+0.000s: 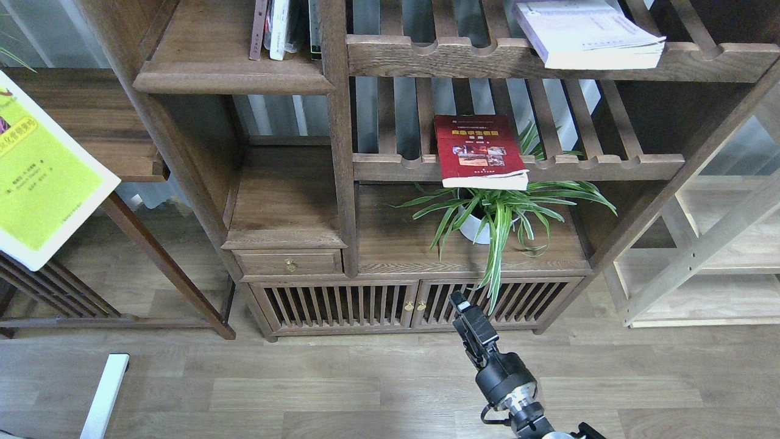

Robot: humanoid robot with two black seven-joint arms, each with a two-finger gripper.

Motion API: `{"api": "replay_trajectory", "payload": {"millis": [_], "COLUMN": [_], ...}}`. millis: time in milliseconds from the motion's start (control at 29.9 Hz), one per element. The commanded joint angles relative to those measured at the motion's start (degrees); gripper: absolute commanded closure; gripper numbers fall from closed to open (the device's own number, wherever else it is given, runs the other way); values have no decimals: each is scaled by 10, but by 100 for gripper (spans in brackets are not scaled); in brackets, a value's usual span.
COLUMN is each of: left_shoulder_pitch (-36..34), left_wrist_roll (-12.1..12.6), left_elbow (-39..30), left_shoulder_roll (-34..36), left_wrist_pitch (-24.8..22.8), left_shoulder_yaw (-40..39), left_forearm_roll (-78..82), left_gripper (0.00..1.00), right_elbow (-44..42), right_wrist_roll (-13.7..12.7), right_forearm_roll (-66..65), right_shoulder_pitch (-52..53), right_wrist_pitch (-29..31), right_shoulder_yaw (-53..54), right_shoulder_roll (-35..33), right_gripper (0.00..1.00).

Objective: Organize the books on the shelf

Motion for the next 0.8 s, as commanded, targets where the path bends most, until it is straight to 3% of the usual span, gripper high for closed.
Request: {"api": "replay_trajectory", "payload": {"millis": [0, 167, 468, 769], "left_shoulder_pitch": [-30, -37, -57, -86], "left_wrist_roll": [0, 0, 0, 0], "left_elbow": [-11, -49, -72, -70], "left_shoulder_roll": [6, -6, -90, -82], "left_wrist_pitch": [0, 0, 0, 0], "left_shoulder_yaw": [11, 26, 27, 31], "left_forearm_roll": [1, 18, 64, 79], "left_gripper": [100, 100, 100, 100], "right_elbow": [-1, -1, -1, 0], "right_wrist_roll": [0, 1, 1, 1], "right_forearm_roll": [0, 0, 1, 1], "right_shoulder_pitch": [4, 7, 9, 11], "right_wrist_pitch": [0, 0, 0, 0], "right_shoulder_yaw": [2, 2, 2, 3], "right_shoulder_roll": [0, 0, 0, 0], "right_gripper": [1, 1, 1, 1]}}
